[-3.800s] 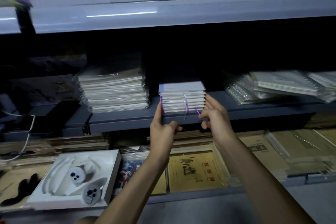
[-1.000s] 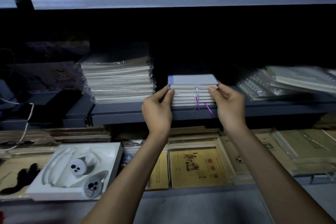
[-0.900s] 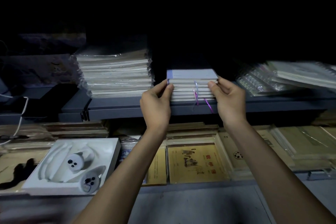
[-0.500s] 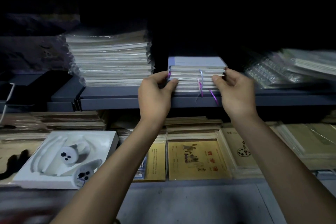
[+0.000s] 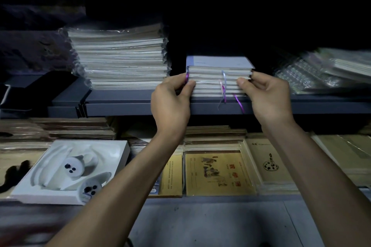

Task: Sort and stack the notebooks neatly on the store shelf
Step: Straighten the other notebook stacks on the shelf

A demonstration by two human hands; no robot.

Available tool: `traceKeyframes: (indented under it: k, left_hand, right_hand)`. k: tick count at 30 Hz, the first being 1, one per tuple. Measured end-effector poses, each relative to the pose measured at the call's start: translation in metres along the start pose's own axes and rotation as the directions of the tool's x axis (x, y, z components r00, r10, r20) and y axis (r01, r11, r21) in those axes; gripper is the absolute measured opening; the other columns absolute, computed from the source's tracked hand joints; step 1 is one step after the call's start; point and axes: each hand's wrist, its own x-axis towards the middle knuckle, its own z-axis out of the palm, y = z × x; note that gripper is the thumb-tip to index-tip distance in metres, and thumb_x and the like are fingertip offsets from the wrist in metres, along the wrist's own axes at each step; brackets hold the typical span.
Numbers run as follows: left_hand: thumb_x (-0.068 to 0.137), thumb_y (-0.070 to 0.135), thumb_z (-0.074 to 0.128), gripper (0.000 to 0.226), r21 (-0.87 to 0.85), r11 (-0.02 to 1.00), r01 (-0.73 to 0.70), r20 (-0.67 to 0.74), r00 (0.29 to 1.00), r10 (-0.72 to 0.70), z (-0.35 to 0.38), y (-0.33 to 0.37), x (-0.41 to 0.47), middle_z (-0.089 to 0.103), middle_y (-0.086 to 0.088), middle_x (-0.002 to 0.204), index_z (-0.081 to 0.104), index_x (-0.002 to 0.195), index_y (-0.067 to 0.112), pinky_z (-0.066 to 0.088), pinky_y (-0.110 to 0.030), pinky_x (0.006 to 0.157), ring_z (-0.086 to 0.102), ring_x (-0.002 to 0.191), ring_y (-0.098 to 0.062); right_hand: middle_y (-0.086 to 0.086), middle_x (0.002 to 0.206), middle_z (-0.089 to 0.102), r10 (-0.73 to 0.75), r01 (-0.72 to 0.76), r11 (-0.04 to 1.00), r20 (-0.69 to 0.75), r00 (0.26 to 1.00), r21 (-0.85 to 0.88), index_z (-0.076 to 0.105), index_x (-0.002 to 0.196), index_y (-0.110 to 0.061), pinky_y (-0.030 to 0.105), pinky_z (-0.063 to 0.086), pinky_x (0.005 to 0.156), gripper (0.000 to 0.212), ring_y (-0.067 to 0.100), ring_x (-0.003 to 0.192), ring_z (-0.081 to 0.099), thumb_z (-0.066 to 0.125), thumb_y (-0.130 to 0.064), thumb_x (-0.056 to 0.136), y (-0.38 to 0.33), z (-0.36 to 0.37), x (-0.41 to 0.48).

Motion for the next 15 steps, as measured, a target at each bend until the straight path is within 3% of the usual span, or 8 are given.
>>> traceKeyframes:
  k: [2,6,9,15]
  left_hand:
    - [0.097,0.028,0.075,0.027,0.020,1.000,-0.013,-0.028,1.000,0.014,0.002,0.000,-0.002,0.075,0.009,0.122,0.078,0.122,0.016,0.048,-0.013,0.095,0.066,0.113,-0.001]
    - [0.096,0.027,0.076,0.027,0.009,1.000,-0.015,-0.052,0.999,0.015,0.002,0.001,-0.004,0.076,0.009,0.120,0.079,0.120,0.016,0.047,-0.010,0.095,0.067,0.111,0.000]
    - [0.096,0.025,0.077,0.025,0.012,1.000,-0.020,-0.070,0.997,0.021,0.002,0.003,-0.005,0.077,0.009,0.117,0.080,0.118,0.016,0.046,-0.007,0.093,0.068,0.109,0.001]
    - [0.096,0.029,0.077,0.026,-0.001,1.000,0.002,-0.058,0.998,-0.002,0.002,0.004,-0.005,0.078,0.009,0.115,0.080,0.119,0.017,0.055,-0.020,0.094,0.070,0.106,0.000]
  right_hand:
    - [-0.031,0.081,0.061,-0.003,0.003,1.000,0.001,1.000,0.000,0.067,0.121,-0.012,-0.001,0.046,0.072,0.025,-0.024,0.074,0.061,0.071,-0.010,0.096,0.001,-0.001,0.000]
    - [-0.027,0.086,0.067,-0.010,0.011,0.999,0.041,0.999,-0.031,0.068,0.105,-0.031,0.004,0.049,0.079,0.022,-0.018,0.084,0.066,0.068,-0.010,0.098,-0.002,-0.004,0.000]
    - [-0.017,0.101,0.073,-0.028,0.033,0.997,0.074,0.997,-0.066,0.072,0.117,-0.017,0.009,0.051,0.088,0.019,-0.006,0.097,0.070,0.065,-0.011,0.100,-0.003,-0.008,0.001]
    - [-0.011,0.108,0.073,-0.042,0.046,0.998,0.105,0.994,-0.037,0.068,0.124,-0.017,0.011,0.051,0.093,0.030,-0.004,0.104,0.069,0.064,-0.003,0.098,-0.005,-0.011,0.001]
